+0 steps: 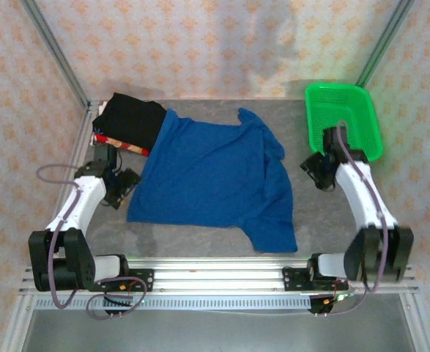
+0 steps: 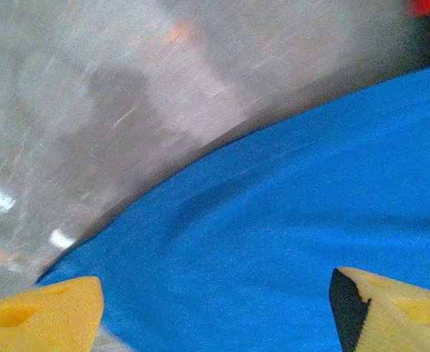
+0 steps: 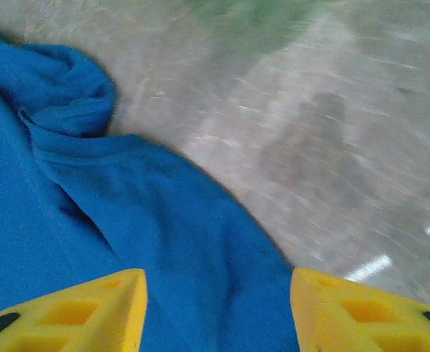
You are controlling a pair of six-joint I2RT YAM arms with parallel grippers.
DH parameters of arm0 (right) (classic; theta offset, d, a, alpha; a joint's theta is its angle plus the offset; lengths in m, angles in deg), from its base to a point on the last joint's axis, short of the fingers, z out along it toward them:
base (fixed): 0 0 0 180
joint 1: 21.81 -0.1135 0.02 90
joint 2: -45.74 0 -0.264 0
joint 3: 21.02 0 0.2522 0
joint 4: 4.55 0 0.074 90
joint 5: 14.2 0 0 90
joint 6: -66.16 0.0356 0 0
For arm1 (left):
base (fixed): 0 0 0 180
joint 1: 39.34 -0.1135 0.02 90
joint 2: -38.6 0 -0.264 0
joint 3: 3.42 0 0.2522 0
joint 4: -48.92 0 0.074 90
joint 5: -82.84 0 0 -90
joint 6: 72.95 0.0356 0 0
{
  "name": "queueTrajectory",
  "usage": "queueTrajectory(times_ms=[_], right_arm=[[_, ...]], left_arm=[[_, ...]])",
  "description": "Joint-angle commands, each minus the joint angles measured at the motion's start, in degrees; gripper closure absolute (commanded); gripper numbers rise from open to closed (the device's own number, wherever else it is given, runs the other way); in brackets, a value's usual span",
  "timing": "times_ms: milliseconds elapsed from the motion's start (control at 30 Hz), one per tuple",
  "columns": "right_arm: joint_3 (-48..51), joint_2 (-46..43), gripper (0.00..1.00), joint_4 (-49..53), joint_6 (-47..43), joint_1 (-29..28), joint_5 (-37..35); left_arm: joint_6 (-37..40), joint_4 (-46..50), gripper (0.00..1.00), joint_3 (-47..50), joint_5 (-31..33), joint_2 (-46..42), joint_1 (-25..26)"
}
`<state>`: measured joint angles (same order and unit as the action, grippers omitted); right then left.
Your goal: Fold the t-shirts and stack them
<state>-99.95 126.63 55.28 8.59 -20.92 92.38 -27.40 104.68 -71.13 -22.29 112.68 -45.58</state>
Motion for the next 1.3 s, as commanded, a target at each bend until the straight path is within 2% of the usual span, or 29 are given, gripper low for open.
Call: queueTrajectory(times_ms=[0, 167, 267, 367, 433, 667, 900, 1100, 1200, 1267], right_arm=[[-7.9, 11.4, 0.5, -6.1, -6.3, -3.8, 5.3], [-19.3, 26.8, 0.61, -7.9, -6.6, -6.7, 5.8], [-24.9, 33.9, 0.66, -5.5, -6.3, -7.8, 3.8], [-27.7, 39.2, 0.74, -3.2, -3.8, -7.8, -1.0], [-27.8, 41.3, 0.78, -3.4, -1.8, -7.7, -4.0], [-30.2, 45.3, 0.86, 0.4, 2.4, -7.0, -14.2], [-33.8, 46.7, 0.85, 3.2, 1.7, -4.2, -18.7], [-37.6, 48.5, 0.8, 2.4, 0.1, -3.0, -21.4], [-37.9, 47.3, 0.7, -1.3, -1.8, -2.7, -18.8], [-37.3, 44.8, 0.58, -4.8, -3.8, -2.7, -15.9]], left_arm=[[1.8, -3.2, 0.18, -8.3, 0.9, 4.5, 4.4], [4.5, -17.3, 0.2, -18.7, -7.7, 19.3, 11.2], [5.3, -19.0, 0.25, -25.1, -10.0, 28.9, 12.9], [5.0, -19.1, 0.27, -28.4, -9.9, 37.5, 13.2], [5.8, -18.0, 0.3, -29.3, -6.9, 41.0, 13.1], [6.3, -16.4, 0.34, -25.5, 0.1, 44.0, 10.4], [6.6, -16.9, 0.35, -20.6, 2.5, 44.3, 8.3], [6.2, -16.8, 0.33, -20.9, 3.3, 42.9, 7.4], [6.0, -18.1, 0.26, -22.7, -0.6, 42.0, 7.4], [5.4, -18.7, 0.23, -24.3, -2.8, 40.2, 7.6]])
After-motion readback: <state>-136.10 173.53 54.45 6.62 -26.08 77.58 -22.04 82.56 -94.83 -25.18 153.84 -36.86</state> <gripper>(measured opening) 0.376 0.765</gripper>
